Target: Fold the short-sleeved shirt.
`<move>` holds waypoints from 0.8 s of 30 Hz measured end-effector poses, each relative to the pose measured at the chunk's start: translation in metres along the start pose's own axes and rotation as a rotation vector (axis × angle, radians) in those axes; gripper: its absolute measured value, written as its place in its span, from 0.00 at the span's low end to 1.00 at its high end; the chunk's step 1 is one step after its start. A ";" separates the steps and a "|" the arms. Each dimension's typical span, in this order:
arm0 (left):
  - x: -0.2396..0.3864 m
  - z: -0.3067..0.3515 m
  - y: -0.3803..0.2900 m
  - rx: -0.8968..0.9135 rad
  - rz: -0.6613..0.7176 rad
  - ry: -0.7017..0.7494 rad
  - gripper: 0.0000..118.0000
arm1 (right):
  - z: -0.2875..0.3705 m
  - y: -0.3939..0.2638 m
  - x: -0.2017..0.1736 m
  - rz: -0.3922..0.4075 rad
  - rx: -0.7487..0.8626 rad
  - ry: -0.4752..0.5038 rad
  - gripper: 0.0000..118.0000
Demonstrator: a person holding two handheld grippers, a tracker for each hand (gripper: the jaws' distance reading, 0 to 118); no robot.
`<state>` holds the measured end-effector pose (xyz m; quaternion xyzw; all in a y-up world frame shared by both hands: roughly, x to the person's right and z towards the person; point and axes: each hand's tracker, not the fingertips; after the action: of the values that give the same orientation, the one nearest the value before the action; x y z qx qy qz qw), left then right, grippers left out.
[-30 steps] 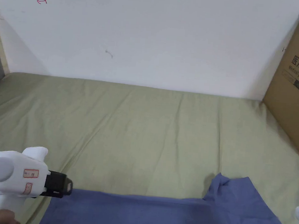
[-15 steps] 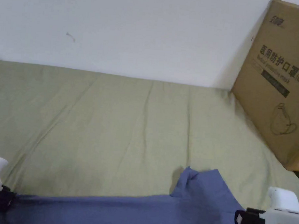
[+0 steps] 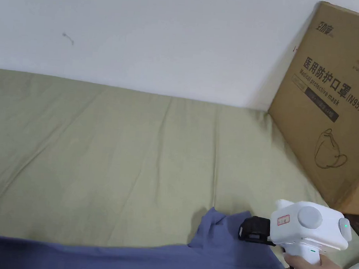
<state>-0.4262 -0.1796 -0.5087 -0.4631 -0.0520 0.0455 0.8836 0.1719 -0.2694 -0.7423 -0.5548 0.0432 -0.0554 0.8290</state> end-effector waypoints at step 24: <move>0.003 0.117 -0.099 0.026 0.044 -0.057 0.05 | 0.266 -0.235 0.064 -0.022 0.171 0.209 0.00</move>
<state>-0.4360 -0.1397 -0.3610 -0.4513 -0.0663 0.0789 0.8864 0.2601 -0.1237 -0.4241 -0.4739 0.1184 -0.1254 0.8635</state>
